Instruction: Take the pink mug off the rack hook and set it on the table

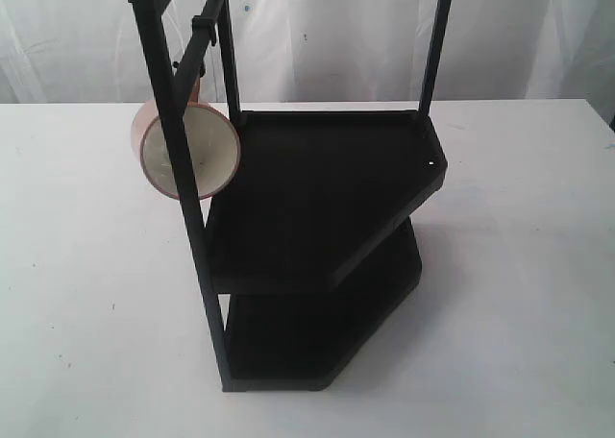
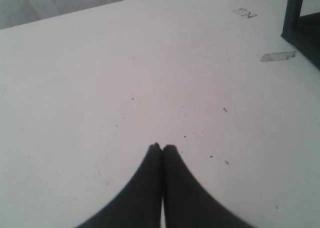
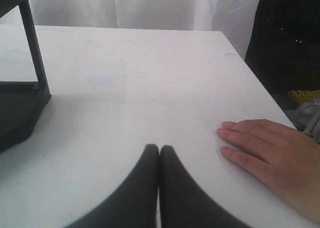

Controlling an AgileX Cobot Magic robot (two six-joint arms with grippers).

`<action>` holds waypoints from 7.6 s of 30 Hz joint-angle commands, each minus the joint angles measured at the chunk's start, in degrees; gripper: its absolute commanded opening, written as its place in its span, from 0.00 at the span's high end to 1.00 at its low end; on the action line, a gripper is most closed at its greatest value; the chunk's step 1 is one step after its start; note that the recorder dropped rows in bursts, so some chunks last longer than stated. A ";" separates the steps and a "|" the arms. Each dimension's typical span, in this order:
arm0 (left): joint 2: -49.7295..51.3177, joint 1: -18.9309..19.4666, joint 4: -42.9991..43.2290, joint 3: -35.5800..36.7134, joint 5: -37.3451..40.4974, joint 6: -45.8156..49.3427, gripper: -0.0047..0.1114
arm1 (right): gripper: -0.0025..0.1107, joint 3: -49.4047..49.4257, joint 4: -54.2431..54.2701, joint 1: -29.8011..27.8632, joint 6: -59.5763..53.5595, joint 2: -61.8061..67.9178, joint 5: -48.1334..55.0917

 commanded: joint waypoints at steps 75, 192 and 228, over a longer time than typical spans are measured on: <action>42.79 -3.75 18.80 -32.21 -1.80 -32.63 0.96 | 0.98 0.14 -0.50 0.29 -0.07 -0.28 -0.04; 67.71 -17.80 -34.28 -49.67 -3.20 41.11 0.96 | 0.98 0.14 -0.50 0.29 -0.07 -0.28 -0.04; 57.05 -14.03 -29.04 -49.67 -6.54 36.65 0.96 | 0.98 0.14 -0.50 0.29 -0.07 -0.28 -0.04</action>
